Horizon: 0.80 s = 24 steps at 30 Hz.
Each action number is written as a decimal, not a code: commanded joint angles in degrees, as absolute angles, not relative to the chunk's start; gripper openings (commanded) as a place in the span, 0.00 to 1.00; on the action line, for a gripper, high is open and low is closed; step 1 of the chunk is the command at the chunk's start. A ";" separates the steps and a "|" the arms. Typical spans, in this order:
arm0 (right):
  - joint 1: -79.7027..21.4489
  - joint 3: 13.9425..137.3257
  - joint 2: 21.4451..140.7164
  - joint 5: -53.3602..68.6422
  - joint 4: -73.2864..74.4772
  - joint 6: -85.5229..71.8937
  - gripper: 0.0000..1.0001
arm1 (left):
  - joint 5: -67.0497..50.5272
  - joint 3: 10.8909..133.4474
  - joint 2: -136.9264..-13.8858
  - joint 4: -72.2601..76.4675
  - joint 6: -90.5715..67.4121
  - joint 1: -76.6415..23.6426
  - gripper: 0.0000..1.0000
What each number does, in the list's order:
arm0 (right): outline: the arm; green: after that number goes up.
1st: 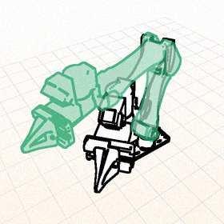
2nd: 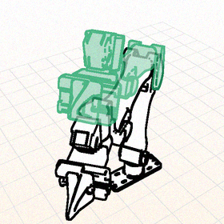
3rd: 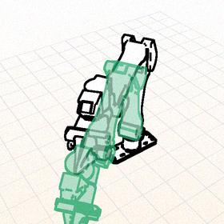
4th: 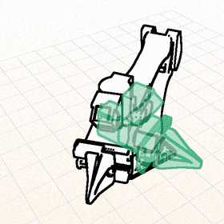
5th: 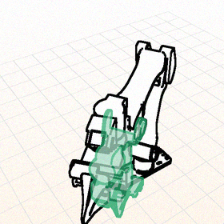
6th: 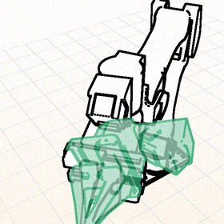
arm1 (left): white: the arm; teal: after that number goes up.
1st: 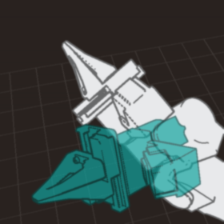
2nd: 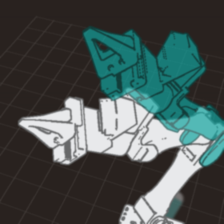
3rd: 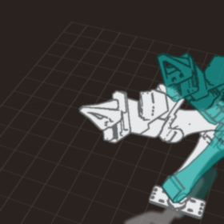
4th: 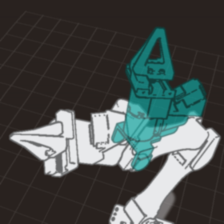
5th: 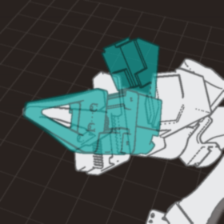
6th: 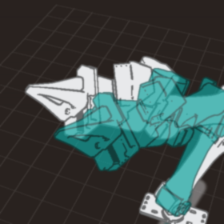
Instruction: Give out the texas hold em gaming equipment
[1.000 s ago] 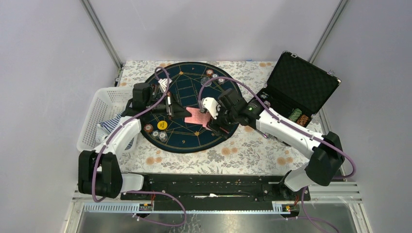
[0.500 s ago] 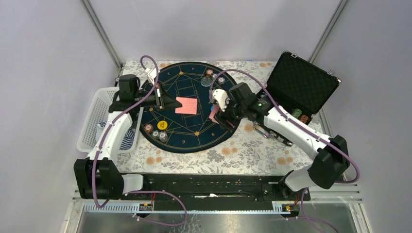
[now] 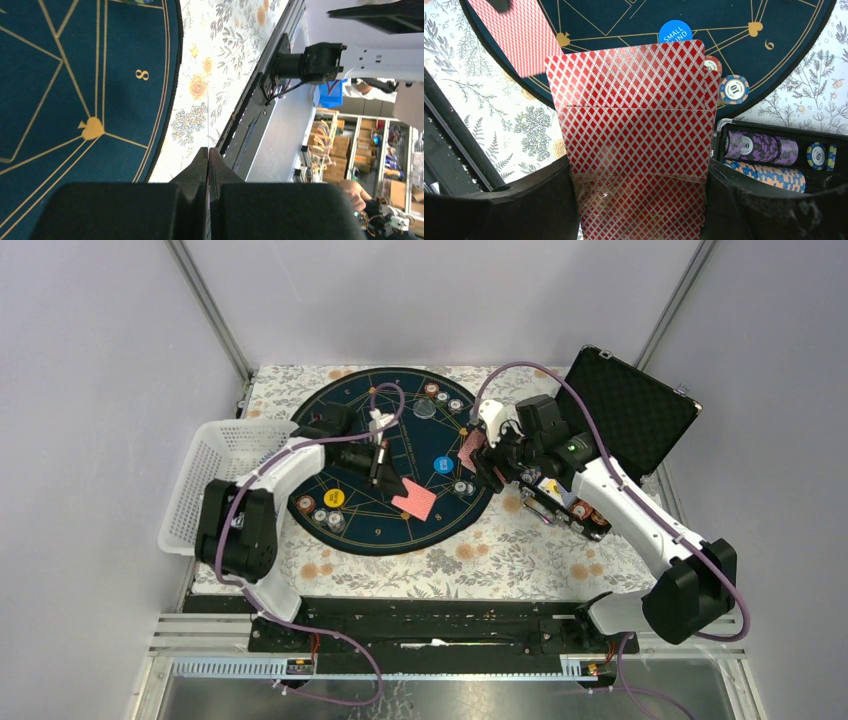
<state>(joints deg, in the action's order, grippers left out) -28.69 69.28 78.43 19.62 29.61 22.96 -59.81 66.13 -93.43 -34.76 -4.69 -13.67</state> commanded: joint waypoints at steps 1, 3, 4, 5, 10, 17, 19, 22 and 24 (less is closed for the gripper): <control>-27.30 68.38 75.16 23.98 26.06 22.31 0.09 | -60.01 69.95 -98.66 -33.82 -2.02 -17.47 0.00; -27.22 67.69 74.60 24.37 25.90 22.30 0.09 | -59.85 71.30 -101.76 -33.74 -1.71 -19.24 0.00; -27.24 67.48 74.33 24.41 25.89 22.40 0.09 | -59.56 72.20 -103.17 -33.75 -1.55 -20.04 0.00; -27.22 67.35 74.37 24.41 25.92 22.45 0.09 | -59.51 73.16 -104.49 -33.75 -1.44 -20.73 0.00; -27.20 67.32 74.39 24.90 26.11 22.27 0.09 | -58.29 78.56 -110.51 -33.55 -2.01 -23.80 0.00; -27.24 67.24 75.12 25.43 25.58 22.24 0.09 | -55.72 83.65 -116.36 -33.52 -2.47 -26.08 0.00; -27.17 67.24 75.12 25.41 25.51 22.31 0.09 | -55.69 84.08 -117.47 -33.53 -2.54 -26.13 0.00; -27.22 67.35 75.28 25.69 25.53 22.27 0.09 | -54.65 84.53 -118.91 -33.51 -2.29 -26.18 0.00; -27.16 67.45 75.44 25.97 25.49 22.25 0.09 | -53.62 85.09 -119.90 -33.09 -2.62 -26.13 0.00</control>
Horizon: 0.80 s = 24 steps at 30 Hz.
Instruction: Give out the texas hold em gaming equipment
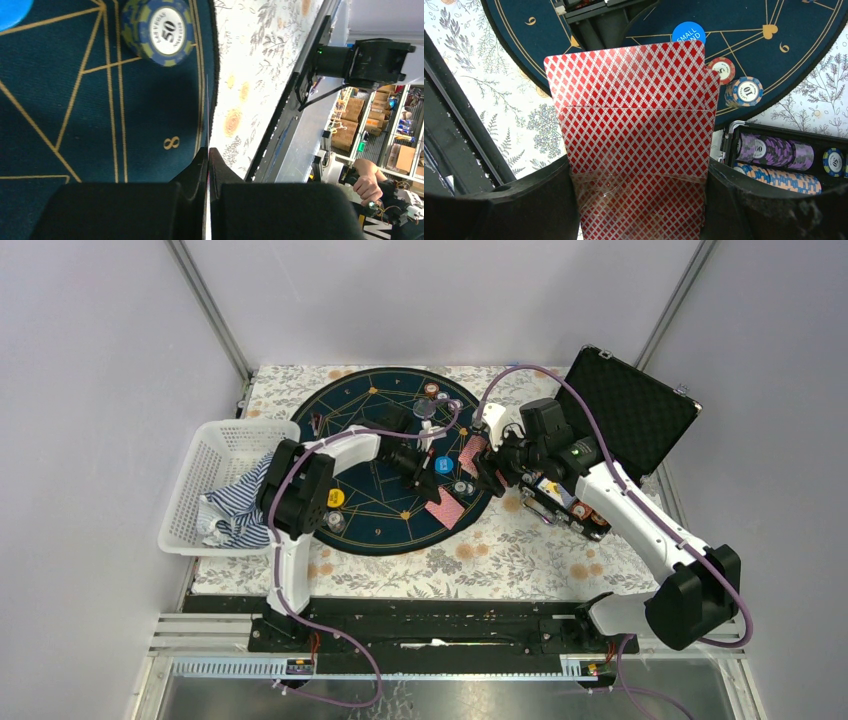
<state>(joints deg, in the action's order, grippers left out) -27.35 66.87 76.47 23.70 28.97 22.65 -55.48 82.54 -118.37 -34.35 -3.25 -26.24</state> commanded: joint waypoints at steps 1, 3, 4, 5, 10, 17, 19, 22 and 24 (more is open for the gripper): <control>-27.16 67.49 75.52 26.14 25.49 22.24 0.09 | -53.21 85.50 -120.37 -32.79 -2.83 -26.14 0.00; -27.20 67.45 75.65 26.76 25.58 22.07 0.09 | -52.29 86.72 -121.52 -32.55 -3.00 -26.15 0.00; -27.14 67.47 75.66 27.00 25.53 21.94 0.09 | -51.83 87.43 -122.01 -32.44 -3.09 -26.15 0.00; -27.19 67.47 75.67 27.17 25.57 21.80 0.09 | -51.52 87.99 -122.59 -31.86 -3.46 -26.19 0.00; -27.21 67.50 75.58 27.70 25.84 21.71 0.09 | -49.55 91.20 -125.21 -31.32 -4.61 -26.15 0.03; -27.19 67.59 75.54 27.81 26.06 21.79 0.09 | -46.21 93.01 -127.53 -34.97 -1.98 -26.19 0.07; -27.22 67.59 75.63 27.93 25.93 21.80 0.09 | -45.05 92.65 -127.45 -34.94 -1.93 -26.19 0.09; -27.20 67.54 75.76 28.34 25.85 21.79 0.09 | -43.08 92.99 -127.49 -34.98 -2.00 -26.17 0.18; -27.15 67.71 75.80 28.33 26.01 21.66 0.09 | -42.57 93.28 -127.27 -34.98 -1.98 -26.19 0.30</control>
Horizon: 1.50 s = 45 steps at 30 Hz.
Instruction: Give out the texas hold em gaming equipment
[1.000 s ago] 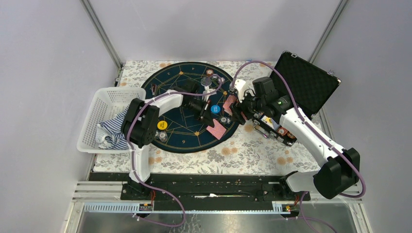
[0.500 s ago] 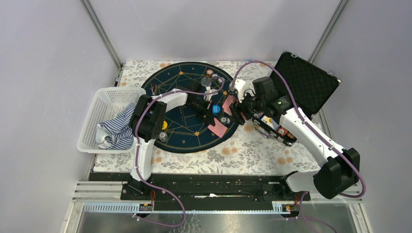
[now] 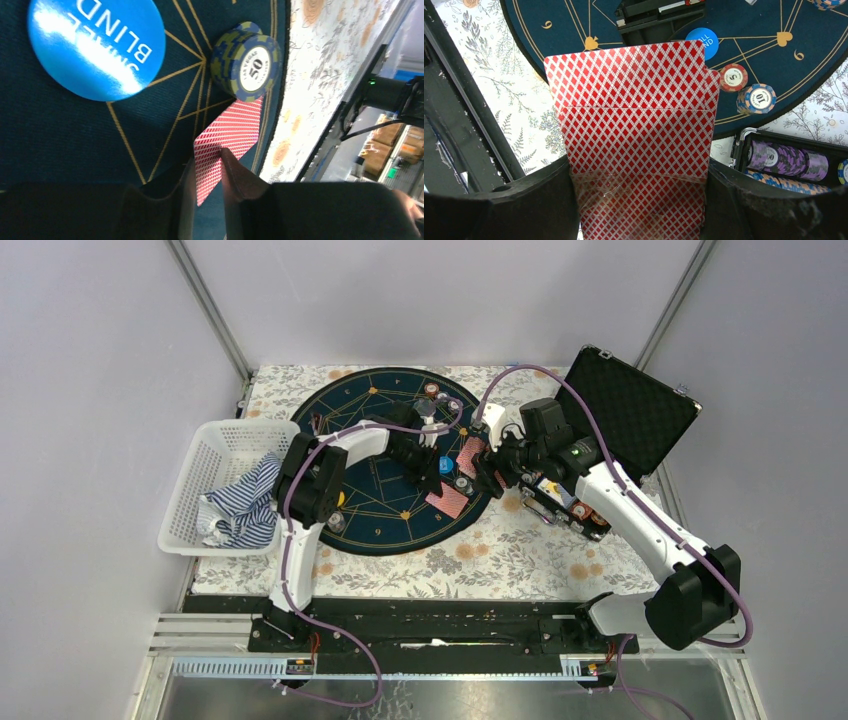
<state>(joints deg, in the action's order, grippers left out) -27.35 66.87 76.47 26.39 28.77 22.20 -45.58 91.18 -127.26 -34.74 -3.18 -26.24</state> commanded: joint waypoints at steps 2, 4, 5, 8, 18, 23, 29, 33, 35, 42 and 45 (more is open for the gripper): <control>-27.18 68.13 75.71 28.30 26.39 21.66 0.09 | -42.25 93.27 -126.39 -35.05 -2.08 -26.16 0.40; -27.17 68.68 75.62 28.25 26.98 21.77 0.09 | -42.16 93.12 -124.84 -35.42 -2.03 -26.14 0.49; -27.23 68.99 75.52 28.24 27.25 21.77 0.09 | -41.86 93.15 -123.84 -35.82 -2.02 -26.11 0.54; -27.15 69.75 75.21 28.13 28.10 21.90 0.10 | -40.17 92.61 -119.80 -36.85 -1.87 -25.62 0.68; -27.23 72.05 74.98 29.80 31.28 24.04 0.10 | -25.96 85.53 -98.75 -33.83 -2.12 -19.62 0.99; -27.25 72.92 76.30 32.00 32.43 25.27 0.10 | -28.49 76.30 -83.21 -23.82 -7.93 -16.76 0.99; -29.08 73.79 78.17 33.26 32.06 25.95 0.10 | -44.10 76.17 -81.18 -27.26 -15.94 -16.93 0.99; -33.17 74.26 79.19 30.33 31.74 27.15 0.09 | -51.78 70.57 -79.88 -18.20 -24.53 -17.41 0.99; -35.25 74.43 79.71 27.38 31.47 27.65 0.09 | -54.08 69.25 -80.77 -16.25 -27.19 -18.27 0.99; -39.28 74.83 81.25 22.21 30.76 28.64 0.08 | -58.35 64.27 -82.71 -9.23 -33.48 -22.13 0.96; -39.84 75.09 81.84 21.43 30.79 28.66 0.08 | -58.66 63.61 -83.16 -8.63 -33.30 -23.67 0.91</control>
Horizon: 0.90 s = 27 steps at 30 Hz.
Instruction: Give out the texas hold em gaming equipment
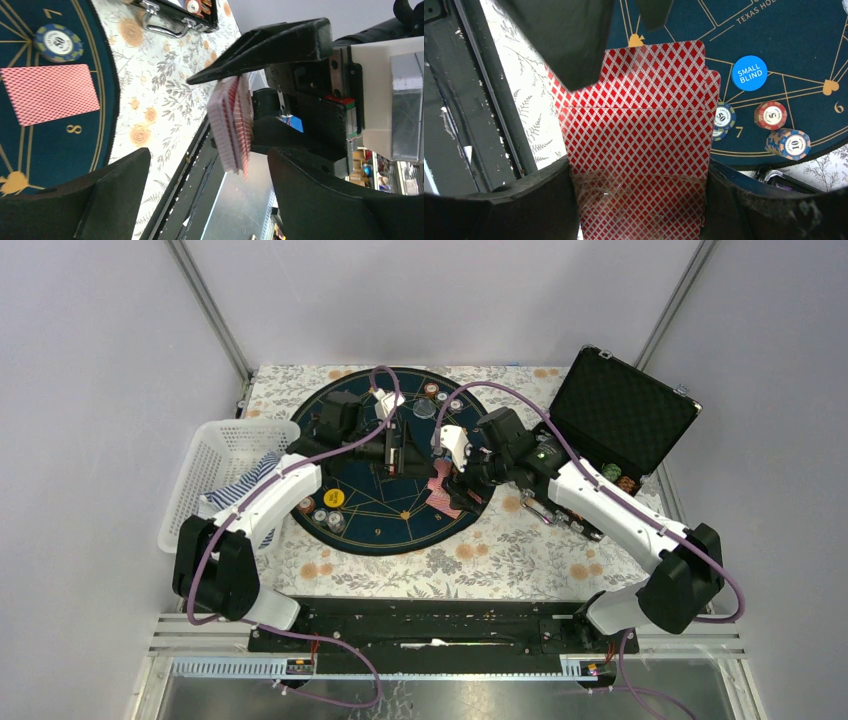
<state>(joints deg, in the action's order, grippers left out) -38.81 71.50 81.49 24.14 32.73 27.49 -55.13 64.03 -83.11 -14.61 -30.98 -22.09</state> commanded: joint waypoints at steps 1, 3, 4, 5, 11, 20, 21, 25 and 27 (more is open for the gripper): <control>-39.98 75.16 82.05 21.28 30.91 28.65 0.08 | -58.47 63.54 -83.30 -8.64 -33.12 -24.11 0.88; -40.21 75.32 82.21 21.28 30.78 28.57 0.07 | -58.08 63.37 -83.63 -8.53 -33.05 -24.68 0.82; -40.17 75.32 82.14 21.31 30.60 28.44 0.07 | -57.84 63.41 -83.78 -8.53 -33.11 -24.84 0.78; -40.17 75.30 82.03 21.36 30.40 28.30 0.07 | -57.56 63.45 -84.05 -8.53 -33.18 -24.85 0.72; -40.20 74.88 80.26 22.37 29.81 27.16 0.06 | -55.81 64.18 -84.57 -10.96 -31.15 -24.73 0.51; -40.17 73.86 79.14 21.89 29.82 27.25 0.05 | -56.25 63.75 -83.34 -10.99 -30.31 -23.01 0.29; -40.17 73.72 79.18 21.84 29.73 27.26 0.05 | -56.18 63.64 -83.10 -10.99 -30.27 -22.83 0.28; -40.18 73.33 78.93 21.94 29.45 27.17 0.05 | -56.51 63.04 -82.67 -10.86 -30.34 -22.11 0.25; -40.18 73.30 79.00 21.97 29.46 27.14 0.04 | -56.94 63.18 -82.61 -10.66 -30.35 -21.90 0.24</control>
